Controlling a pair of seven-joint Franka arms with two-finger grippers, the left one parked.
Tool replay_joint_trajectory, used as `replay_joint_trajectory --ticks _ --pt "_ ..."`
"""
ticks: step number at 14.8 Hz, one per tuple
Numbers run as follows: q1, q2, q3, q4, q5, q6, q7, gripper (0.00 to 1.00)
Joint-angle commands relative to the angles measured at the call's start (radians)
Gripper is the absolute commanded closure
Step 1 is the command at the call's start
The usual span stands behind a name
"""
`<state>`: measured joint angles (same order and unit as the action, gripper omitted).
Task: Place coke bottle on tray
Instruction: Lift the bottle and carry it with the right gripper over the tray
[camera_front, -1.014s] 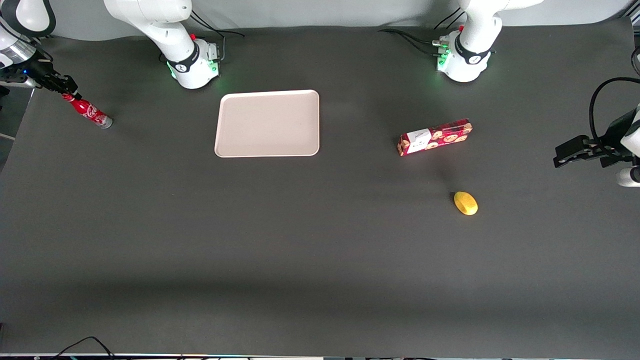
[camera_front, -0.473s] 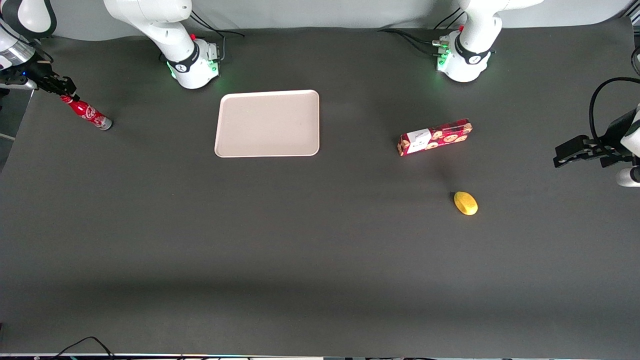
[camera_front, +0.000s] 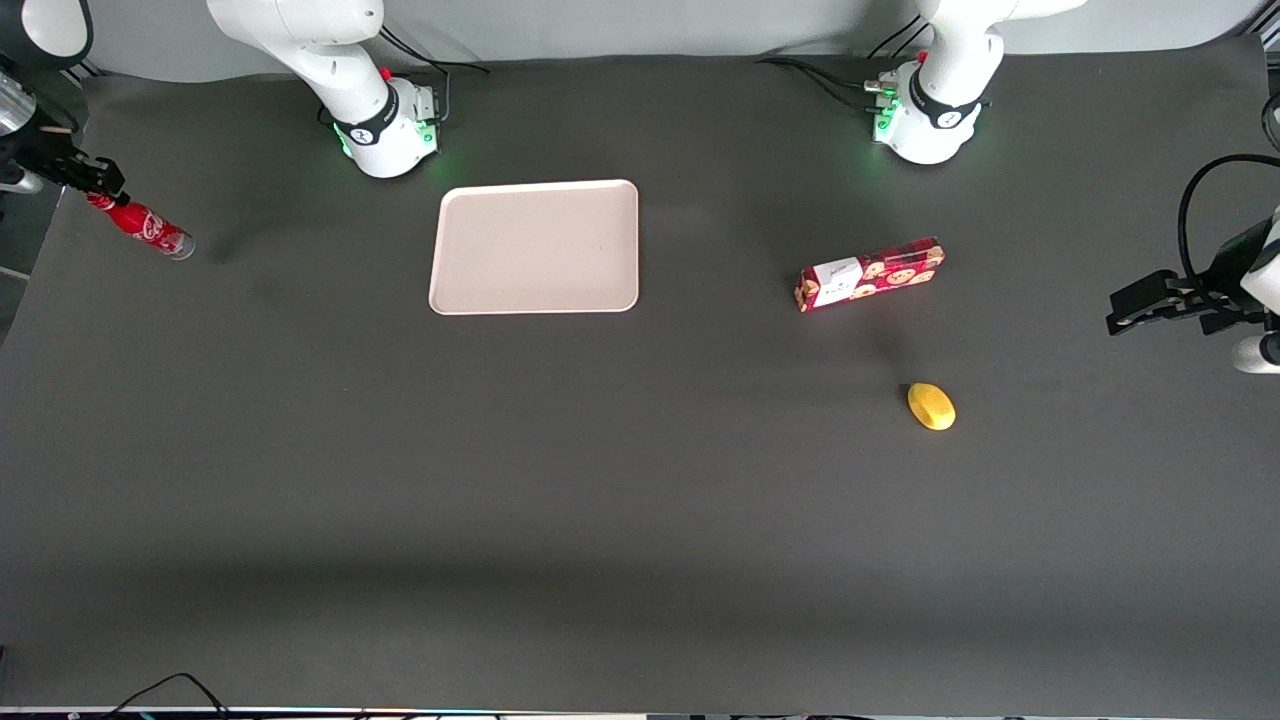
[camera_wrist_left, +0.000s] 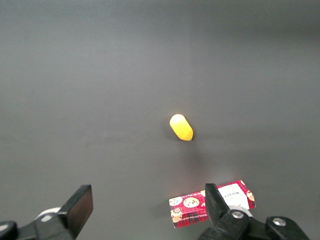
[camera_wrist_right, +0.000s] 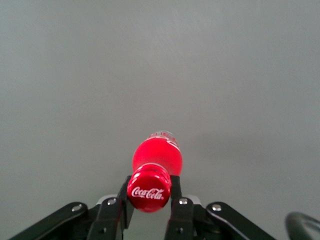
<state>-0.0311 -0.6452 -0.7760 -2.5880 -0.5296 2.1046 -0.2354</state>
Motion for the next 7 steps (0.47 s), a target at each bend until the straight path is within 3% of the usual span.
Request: replay_joint_trajectory --ticks 1,4,7 --pt "0.02 0.034 0.173 0.138 0.178 -0.107 0.044 1.0" --pt "0.02 0.125 0.317 0.305 0.273 -0.245 0.113 1.0" --pt "0.019 0.202 0.395 0.449 0.347 -0.362 0.137 1.0"
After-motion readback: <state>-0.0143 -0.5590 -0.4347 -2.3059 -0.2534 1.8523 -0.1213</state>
